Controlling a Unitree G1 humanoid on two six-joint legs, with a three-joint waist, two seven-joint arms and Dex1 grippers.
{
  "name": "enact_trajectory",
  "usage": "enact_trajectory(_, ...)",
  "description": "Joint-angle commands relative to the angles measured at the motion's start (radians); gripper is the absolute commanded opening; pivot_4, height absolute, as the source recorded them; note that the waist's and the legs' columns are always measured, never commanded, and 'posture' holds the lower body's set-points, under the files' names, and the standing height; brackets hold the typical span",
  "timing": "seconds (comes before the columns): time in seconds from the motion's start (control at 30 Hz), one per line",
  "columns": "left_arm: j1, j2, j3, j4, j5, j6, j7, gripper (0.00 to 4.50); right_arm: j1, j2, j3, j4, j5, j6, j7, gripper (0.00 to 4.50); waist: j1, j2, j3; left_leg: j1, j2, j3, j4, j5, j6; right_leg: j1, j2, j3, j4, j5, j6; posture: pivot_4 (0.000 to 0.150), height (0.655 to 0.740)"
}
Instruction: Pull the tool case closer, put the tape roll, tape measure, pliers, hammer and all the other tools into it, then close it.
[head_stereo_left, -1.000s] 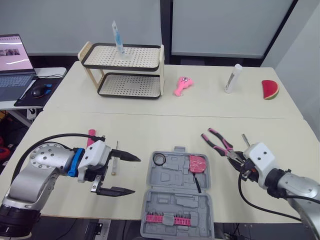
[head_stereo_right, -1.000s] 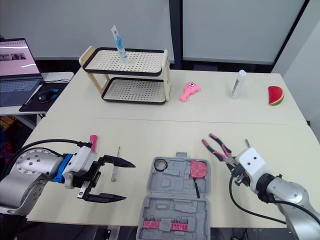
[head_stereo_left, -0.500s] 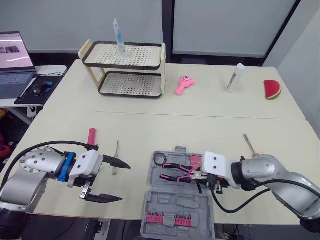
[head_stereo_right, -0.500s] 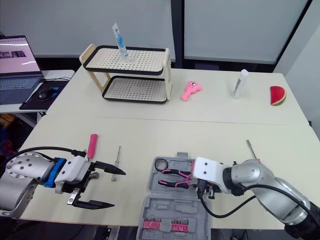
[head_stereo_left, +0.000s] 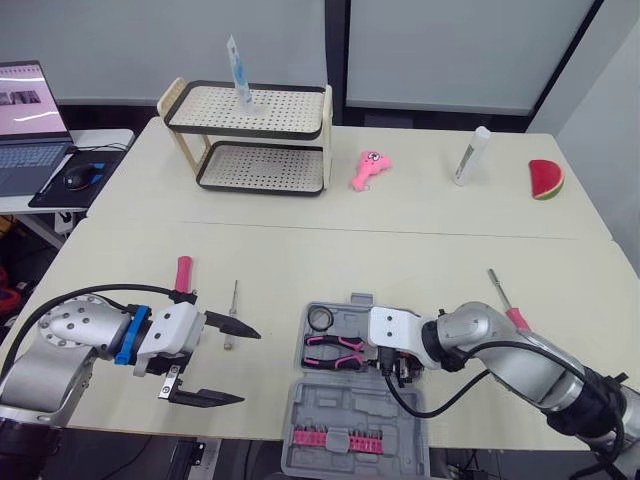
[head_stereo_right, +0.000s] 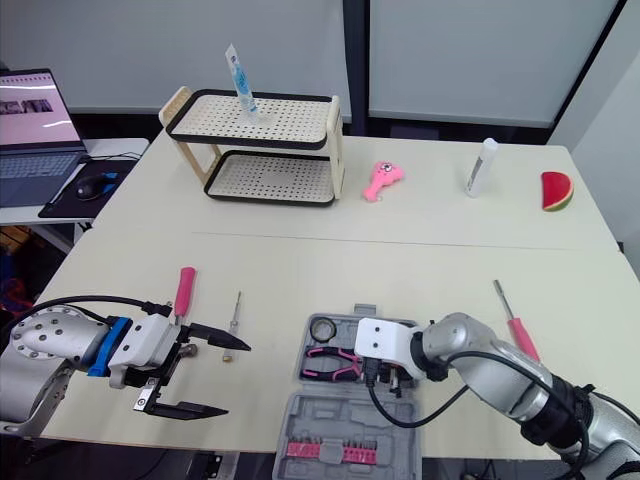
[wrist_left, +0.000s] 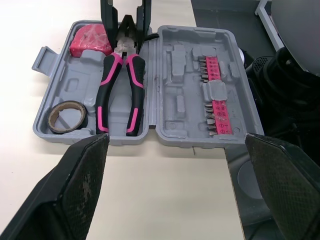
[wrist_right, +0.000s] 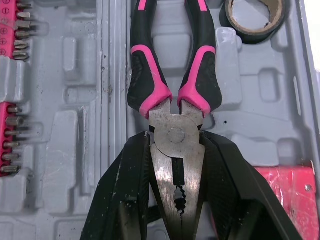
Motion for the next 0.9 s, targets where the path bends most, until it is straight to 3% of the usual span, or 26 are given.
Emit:
enact_trajectory(0.03,0.005,0.006,0.012,-0.015,0.001,-0.016,0.005,4.5,-0.01,0.012,0.007,-0.002,-0.011,-0.026,0.017,1.24,0.0,0.0,0.0,0.0,0.0,0.0,0.0,0.0,0.0,0.0,0.0,0.0,0.0,0.0,0.0,0.15,0.735)
enact_trajectory(0.2,0.0,0.0,0.006,-0.015,0.005,-0.023,0.013,4.5,0.001,0.04,-0.011,0.001,0.002,0.006,0.024,1.24,0.0,0.0,0.0,0.0,0.0,0.0,0.0,0.0,0.0,0.0,0.0,0.0,0.001,0.0,0.0,0.15,0.735)
enact_trajectory(0.27,-0.004,-0.003,0.002,-0.015,0.007,-0.023,0.016,4.5,0.003,0.037,-0.013,0.001,0.0,0.007,0.029,2.15,-0.001,0.0,0.0,0.0,0.0,-0.001,0.001,0.0,0.0,0.0,0.0,-0.001,0.002,0.0,0.0,0.15,0.735)
enact_trajectory(0.43,-0.016,-0.01,-0.007,-0.015,0.01,-0.018,0.032,4.5,-0.021,0.038,-0.092,-0.034,0.035,-0.012,0.05,2.91,0.0,0.0,0.0,0.0,0.0,-0.001,0.001,0.0,0.0,0.0,0.0,-0.001,0.002,0.0,0.0,0.15,0.735)
enact_trajectory(0.53,-0.015,-0.014,-0.006,-0.014,0.012,-0.019,0.039,4.5,-0.032,0.064,-0.12,-0.042,0.056,-0.042,0.057,2.91,0.0,0.0,0.0,0.0,0.0,-0.001,0.001,0.0,0.0,0.0,0.0,-0.001,0.002,0.0,0.0,0.15,0.735)
enact_trajectory(0.9,-0.003,-0.02,-0.004,0.001,0.02,-0.038,0.044,4.5,0.012,0.139,-0.036,0.055,-0.009,-0.148,0.028,0.64,-0.001,0.0,0.0,0.001,0.0,-0.001,0.001,0.0,0.0,0.0,0.0,-0.001,0.005,0.0,-0.001,0.15,0.735)
